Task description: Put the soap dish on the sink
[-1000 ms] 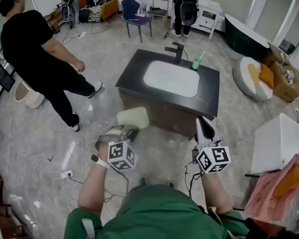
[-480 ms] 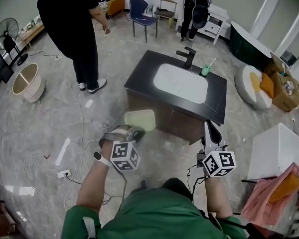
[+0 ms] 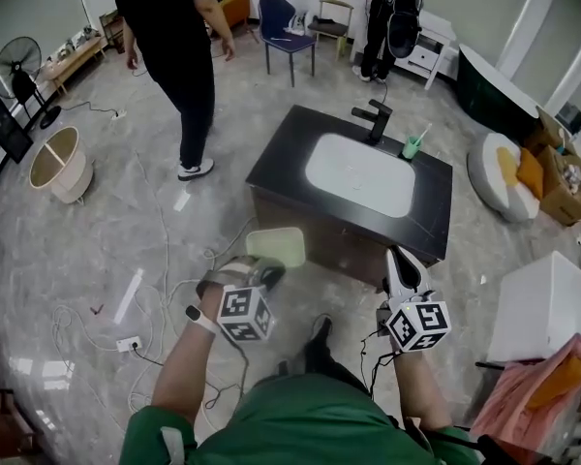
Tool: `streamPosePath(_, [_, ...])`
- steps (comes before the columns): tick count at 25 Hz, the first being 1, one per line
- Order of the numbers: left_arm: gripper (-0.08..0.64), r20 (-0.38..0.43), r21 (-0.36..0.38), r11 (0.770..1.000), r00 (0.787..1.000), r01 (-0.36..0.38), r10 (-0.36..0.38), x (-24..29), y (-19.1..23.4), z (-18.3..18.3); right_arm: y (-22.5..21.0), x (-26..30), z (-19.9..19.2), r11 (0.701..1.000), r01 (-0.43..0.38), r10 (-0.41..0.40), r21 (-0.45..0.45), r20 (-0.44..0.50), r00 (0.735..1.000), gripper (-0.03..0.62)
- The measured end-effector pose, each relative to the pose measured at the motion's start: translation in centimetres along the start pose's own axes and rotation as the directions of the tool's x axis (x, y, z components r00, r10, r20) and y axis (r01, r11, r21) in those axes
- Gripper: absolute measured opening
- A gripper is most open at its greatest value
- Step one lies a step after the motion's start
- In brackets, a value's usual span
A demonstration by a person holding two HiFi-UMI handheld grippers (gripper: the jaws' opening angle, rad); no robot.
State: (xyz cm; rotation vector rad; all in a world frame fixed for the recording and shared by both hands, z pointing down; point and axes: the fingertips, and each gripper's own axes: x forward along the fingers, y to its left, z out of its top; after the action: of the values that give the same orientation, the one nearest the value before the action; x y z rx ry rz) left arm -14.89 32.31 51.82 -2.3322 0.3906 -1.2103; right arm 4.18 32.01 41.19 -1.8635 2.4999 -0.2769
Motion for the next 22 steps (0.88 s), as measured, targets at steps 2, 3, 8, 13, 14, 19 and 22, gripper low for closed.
streamPosePath(2, [0.02, -0.018, -0.014, 1.0, 1.0, 0.002, -0.002, 1.4, 1.1, -0.3, -1.1, 2.2, -0.3, 1.0, -0.023, 0.023, 0.014, 0.0, 1.0, 0.032])
streamPosePath(3, [0.02, -0.028, -0.02, 1.0, 1.0, 0.002, -0.002, 2.2, 1.8, -0.4, -1.8, 3.4, -0.4, 0.999, -0.036, 0.036, 0.02, 0.0, 0.999, 0.032])
streamPosePath(8, [0.02, -0.071, -0.046, 0.999, 0.997, -0.006, 0.003, 6.5, 6.6, 0.3, -5.9, 9.6, 0.3, 0.994, -0.1, 0.1, 0.043, 0.0, 0.995, 0.032])
streamPosePath(13, [0.02, -0.123, -0.052, 0.998, 0.992, -0.02, 0.013, 9.9, 11.3, 1.2, -10.5, 14.9, 2.3, 0.988, -0.141, 0.14, 0.059, 0.015, 0.99, 0.032])
streamPosePath(14, [0.02, -0.135, -0.05, 0.998, 0.991, -0.026, 0.019, 10.4, 12.2, 1.3, -11.3, 15.7, 2.6, 0.987, -0.148, 0.147, 0.059, 0.019, 0.989, 0.032])
streamPosePath(19, [0.02, -0.16, -0.052, 0.997, 0.986, -0.05, 0.041, 13.1, 15.4, 2.6, -14.7, 18.8, 3.2, 0.982, -0.174, 0.173, 0.07, 0.02, 0.985, 0.032])
streamPosePath(22, [0.02, -0.163, -0.058, 0.997, 0.986, -0.045, 0.035, 14.8, 16.5, 3.0, -16.1, 20.3, 3.2, 0.979, -0.187, 0.186, 0.078, 0.019, 0.982, 0.032])
